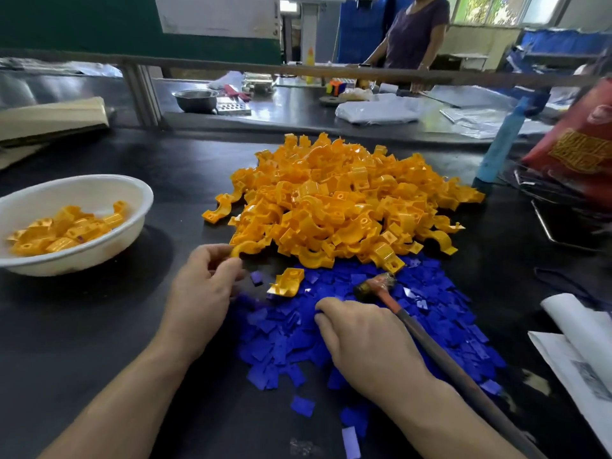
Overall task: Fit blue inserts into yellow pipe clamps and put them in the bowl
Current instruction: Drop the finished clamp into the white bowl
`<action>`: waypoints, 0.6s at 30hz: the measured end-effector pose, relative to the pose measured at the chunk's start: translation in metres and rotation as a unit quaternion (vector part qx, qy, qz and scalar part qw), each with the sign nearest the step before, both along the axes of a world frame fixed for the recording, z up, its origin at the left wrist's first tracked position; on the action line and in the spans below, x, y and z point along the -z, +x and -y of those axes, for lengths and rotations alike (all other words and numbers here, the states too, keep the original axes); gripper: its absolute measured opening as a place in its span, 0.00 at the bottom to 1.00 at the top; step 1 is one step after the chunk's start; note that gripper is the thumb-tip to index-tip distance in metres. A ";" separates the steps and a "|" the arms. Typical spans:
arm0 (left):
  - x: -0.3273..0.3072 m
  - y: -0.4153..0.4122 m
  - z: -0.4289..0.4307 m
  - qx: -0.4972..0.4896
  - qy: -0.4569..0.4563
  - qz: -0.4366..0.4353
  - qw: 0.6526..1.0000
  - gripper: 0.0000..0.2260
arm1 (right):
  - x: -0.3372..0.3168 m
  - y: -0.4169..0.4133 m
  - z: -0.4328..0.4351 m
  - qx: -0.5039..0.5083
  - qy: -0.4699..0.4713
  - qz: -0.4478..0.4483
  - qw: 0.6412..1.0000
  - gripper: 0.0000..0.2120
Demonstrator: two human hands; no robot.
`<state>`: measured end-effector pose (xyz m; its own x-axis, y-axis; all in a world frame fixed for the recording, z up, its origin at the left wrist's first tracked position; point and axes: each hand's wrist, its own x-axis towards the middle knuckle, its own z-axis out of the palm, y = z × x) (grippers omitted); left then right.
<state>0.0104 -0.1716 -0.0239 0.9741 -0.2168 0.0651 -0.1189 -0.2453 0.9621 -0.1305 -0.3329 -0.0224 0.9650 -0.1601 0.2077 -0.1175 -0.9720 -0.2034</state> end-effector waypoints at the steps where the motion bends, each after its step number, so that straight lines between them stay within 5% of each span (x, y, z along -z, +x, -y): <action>1: -0.002 -0.001 0.000 0.004 -0.051 -0.027 0.998 0.07 | 0.000 0.000 0.002 0.000 0.014 0.012 1.000 0.13; 10: -0.003 -0.006 -0.001 0.087 -0.159 -0.102 0.978 0.18 | -0.003 0.001 0.005 0.012 0.116 0.092 0.989 0.07; 18: -0.008 -0.018 0.005 0.123 -0.215 -0.129 0.960 0.14 | -0.003 0.000 0.005 0.020 0.137 0.120 0.983 0.09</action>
<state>-0.0074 -0.1769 -0.0155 0.8929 -0.4489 -0.0356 0.1329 0.1872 0.9733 -0.1306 -0.3379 -0.0192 0.8854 -0.2780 0.3726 -0.0710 -0.8729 -0.4828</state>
